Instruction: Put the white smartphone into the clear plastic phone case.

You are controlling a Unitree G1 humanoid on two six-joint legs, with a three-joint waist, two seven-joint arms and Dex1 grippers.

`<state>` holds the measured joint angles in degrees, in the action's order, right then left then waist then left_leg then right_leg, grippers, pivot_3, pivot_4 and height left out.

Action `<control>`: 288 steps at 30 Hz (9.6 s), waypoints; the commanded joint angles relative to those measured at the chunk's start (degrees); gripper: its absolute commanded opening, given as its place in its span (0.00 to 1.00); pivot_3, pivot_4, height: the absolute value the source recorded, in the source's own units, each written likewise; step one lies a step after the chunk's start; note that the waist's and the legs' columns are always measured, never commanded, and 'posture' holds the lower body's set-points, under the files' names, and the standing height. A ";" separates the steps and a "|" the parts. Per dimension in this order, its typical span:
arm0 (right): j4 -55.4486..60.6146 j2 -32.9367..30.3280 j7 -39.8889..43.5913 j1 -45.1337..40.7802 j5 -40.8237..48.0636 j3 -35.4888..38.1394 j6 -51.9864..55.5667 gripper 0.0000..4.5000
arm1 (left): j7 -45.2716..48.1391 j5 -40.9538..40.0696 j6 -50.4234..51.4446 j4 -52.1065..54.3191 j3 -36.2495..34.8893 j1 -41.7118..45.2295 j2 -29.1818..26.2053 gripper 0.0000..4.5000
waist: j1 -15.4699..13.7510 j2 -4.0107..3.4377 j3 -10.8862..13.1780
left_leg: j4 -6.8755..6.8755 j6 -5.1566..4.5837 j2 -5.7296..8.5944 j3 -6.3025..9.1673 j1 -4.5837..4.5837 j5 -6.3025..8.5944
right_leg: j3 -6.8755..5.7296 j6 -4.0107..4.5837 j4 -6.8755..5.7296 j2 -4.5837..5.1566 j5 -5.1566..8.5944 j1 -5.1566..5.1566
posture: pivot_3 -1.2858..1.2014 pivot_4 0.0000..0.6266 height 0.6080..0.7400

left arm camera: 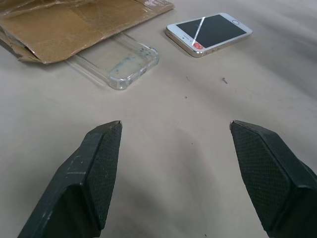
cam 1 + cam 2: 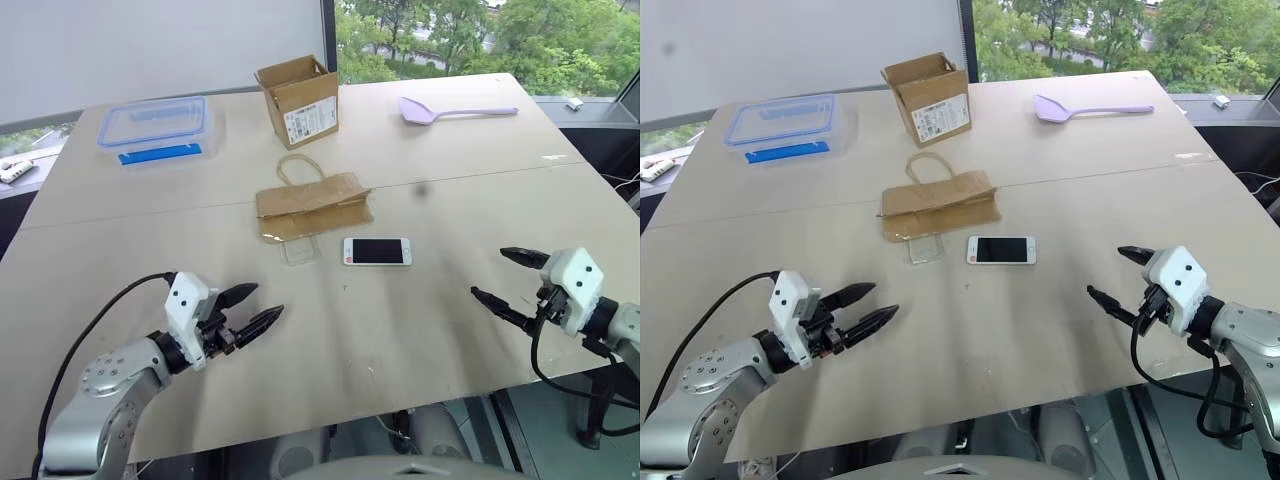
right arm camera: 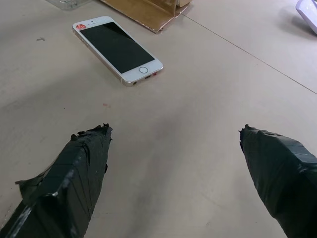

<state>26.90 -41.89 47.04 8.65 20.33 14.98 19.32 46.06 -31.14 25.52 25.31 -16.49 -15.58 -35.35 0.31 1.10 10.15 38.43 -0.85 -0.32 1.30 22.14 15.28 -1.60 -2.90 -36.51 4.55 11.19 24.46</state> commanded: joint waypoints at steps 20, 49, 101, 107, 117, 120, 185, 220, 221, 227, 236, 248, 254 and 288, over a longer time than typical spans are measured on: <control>13.19 1.37 -0.37 -2.31 8.85 -4.32 2.50 1.00 | -3.76 32.19 -29.48 -40.65 21.34 43.34 -2.83 0.68 | -0.92 0.01 0.01 | -0.07 -0.03 -0.02 0.23 -0.13 0.02 | 0.27 0.01 0.65 -0.51 -0.06 -0.64 | 0.52 0.24 1.00; 7.67 2.12 0.82 -8.51 7.29 -11.78 0.84 1.00 | 1.90 -5.19 6.13 -14.49 -10.00 19.02 -12.53 0.68 | -1.30 0.07 0.04 | -0.07 -0.01 -0.22 0.48 -0.06 0.04 | 0.00 0.06 0.63 -0.39 -0.01 -0.63 | 0.52 0.24 1.00; 17.84 4.25 -10.51 -1.73 6.45 -11.39 4.62 1.00 | 39.72 16.88 12.00 -20.51 37.36 53.13 -18.48 0.02 | 0.26 -0.06 -0.03 | 0.31 -0.34 -0.06 0.62 0.21 0.20 | 0.53 -0.26 0.57 -0.54 -0.10 -0.58 | 0.52 0.24 1.00; 16.46 1.76 -10.01 -2.94 6.15 -12.23 8.72 1.00 | 23.49 21.18 22.84 -8.74 39.34 47.28 -11.82 0.02 | 0.11 -0.02 -0.02 | 0.31 -0.34 0.05 0.56 0.08 0.20 | 0.61 -0.25 0.55 -0.62 0.15 -0.68 | 0.52 0.24 1.00; 13.97 1.31 -9.59 -6.61 4.58 -12.10 9.26 1.00 | 18.21 20.69 24.04 -9.39 42.39 48.73 -4.18 0.02 | 0.12 -0.01 -0.01 | 0.31 -0.34 0.08 0.41 0.05 0.20 | 0.83 -0.26 0.53 -0.82 0.11 -0.68 | 0.52 0.24 1.00; 13.45 1.31 -9.13 -7.41 4.61 -12.31 9.08 1.00 | 19.75 20.46 21.78 -10.05 43.66 48.87 -4.16 0.02 | 0.14 -0.01 -0.01 | 0.31 -0.34 0.08 0.37 0.02 0.20 | 0.90 -0.22 0.53 -0.82 0.14 -0.68 | 0.52 0.24 1.00; -50.51 8.21 15.74 -58.39 -16.55 -38.09 1.51 1.00 | 15.71 -4.11 8.82 4.74 0.09 20.25 3.12 0.99 | 0.68 -0.24 0.11 | 0.66 -0.44 0.14 0.57 0.45 0.27 | 1.14 -0.19 0.57 -0.93 -0.16 -0.46 | 0.52 0.24 1.00; -10.69 9.86 17.97 -55.08 -18.68 -35.73 23.60 0.62 | 8.39 -0.20 -3.58 -7.75 1.76 14.23 -1.57 1.00 | 0.51 -0.42 0.13 | -0.15 -0.34 0.00 0.40 -0.06 0.22 | 1.46 -0.05 0.41 -1.14 -0.19 -0.26 | 0.52 0.24 1.00; -10.28 9.77 17.67 -55.03 -19.82 -38.01 24.15 0.62 | 8.44 -0.08 -3.58 -8.19 1.97 14.74 -1.70 1.00 | 0.53 -0.42 0.13 | -0.13 -0.34 0.01 0.41 -0.03 0.22 | 1.46 -0.05 0.42 -1.13 -0.19 -0.27 | 0.52 0.24 1.00; -14.45 9.42 14.39 -54.04 -24.65 -44.94 22.73 0.62 | 8.27 -0.18 -2.59 -7.54 3.03 15.90 -2.47 1.00 | 0.50 -0.40 0.13 | -0.08 -0.34 0.11 0.31 0.01 0.21 | 1.50 -0.01 0.55 -0.99 -0.16 -0.29 | 0.52 0.24 1.00; -15.63 8.01 14.01 -52.17 -26.51 -46.83 22.28 0.62 | 6.16 -0.97 -1.10 -4.54 2.78 14.82 -2.56 1.00 | 0.64 -0.40 0.14 | -0.11 -0.34 0.09 0.34 0.04 0.21 | 1.48 -0.08 0.58 -1.01 -0.20 -0.26 | 0.52 0.24 1.00; -16.42 7.71 14.86 -52.01 -27.17 -48.31 21.04 0.73 | 5.49 -0.80 -2.30 -3.68 3.23 12.69 -1.98 1.00 | 0.63 -0.39 0.13 | -0.11 -0.33 0.09 0.34 0.03 0.21 | 1.48 -0.08 0.58 -1.01 -0.19 -0.27 | 0.52 0.24 1.00; -16.38 7.10 15.39 -51.62 -27.29 -47.76 19.84 0.99 | 6.12 -0.62 -3.47 -4.34 3.18 11.73 -2.16 1.00 | 0.53 -0.39 0.13 | -0.10 -0.34 0.09 0.35 0.04 0.21 | 1.47 -0.08 0.58 -1.01 -0.19 -0.27 | 0.52 0.24 1.00; -37.71 24.12 9.41 -51.55 -26.26 -50.71 9.39 0.00 | 11.85 0.91 -7.31 -10.12 4.88 13.08 -3.29 0.10 | 0.71 -0.37 0.08 | -0.13 -0.33 0.03 0.29 -0.23 0.21 | 1.48 0.06 0.55 -1.08 -0.11 -0.46 | 0.52 0.24 1.00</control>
<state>-8.23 -17.63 55.98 -44.79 -3.79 -32.92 28.38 57.76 -30.40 19.30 14.64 -11.24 -2.71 -38.17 1.02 0.72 10.23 38.30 -1.19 -0.29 1.59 21.87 15.50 -0.12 -2.78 -35.95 3.47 11.11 23.96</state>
